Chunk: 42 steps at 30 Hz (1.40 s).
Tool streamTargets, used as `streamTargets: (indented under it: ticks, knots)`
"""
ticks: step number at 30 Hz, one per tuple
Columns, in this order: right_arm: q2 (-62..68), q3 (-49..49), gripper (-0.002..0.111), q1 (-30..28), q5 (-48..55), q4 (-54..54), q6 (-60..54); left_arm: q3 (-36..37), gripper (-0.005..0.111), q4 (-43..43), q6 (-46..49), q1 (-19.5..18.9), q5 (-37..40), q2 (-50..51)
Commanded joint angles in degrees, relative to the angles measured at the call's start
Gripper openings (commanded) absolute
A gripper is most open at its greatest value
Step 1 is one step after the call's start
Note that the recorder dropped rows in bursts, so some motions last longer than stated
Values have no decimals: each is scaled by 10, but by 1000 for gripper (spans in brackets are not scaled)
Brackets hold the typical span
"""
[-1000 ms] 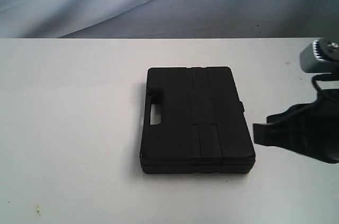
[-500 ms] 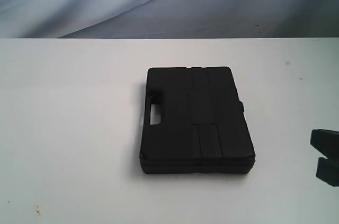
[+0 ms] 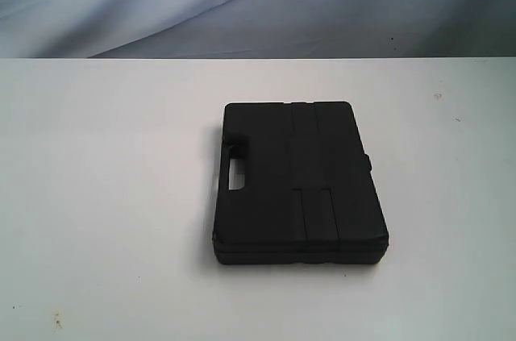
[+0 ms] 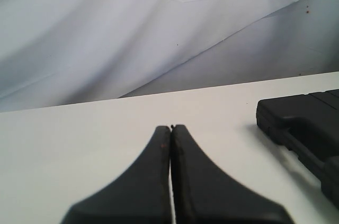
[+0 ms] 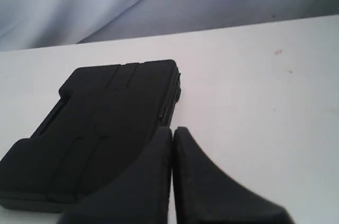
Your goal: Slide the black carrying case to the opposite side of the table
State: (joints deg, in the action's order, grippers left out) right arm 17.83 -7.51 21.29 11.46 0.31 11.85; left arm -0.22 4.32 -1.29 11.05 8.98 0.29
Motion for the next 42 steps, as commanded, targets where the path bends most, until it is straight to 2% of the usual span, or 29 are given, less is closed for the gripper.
streamTargets:
  ticks: [1,17,42]
  knots:
    - [-47,14,0,-22,-9,5,-61,2,0,1,-1,-2,-1,-3]
    - [-178,63,0,-28,-14,6,-79,2,0,1,-1,-2,-1,-3]
    - [-178,75,0,-28,-35,23,-81,2,0,1,-1,-2,-1,-3]
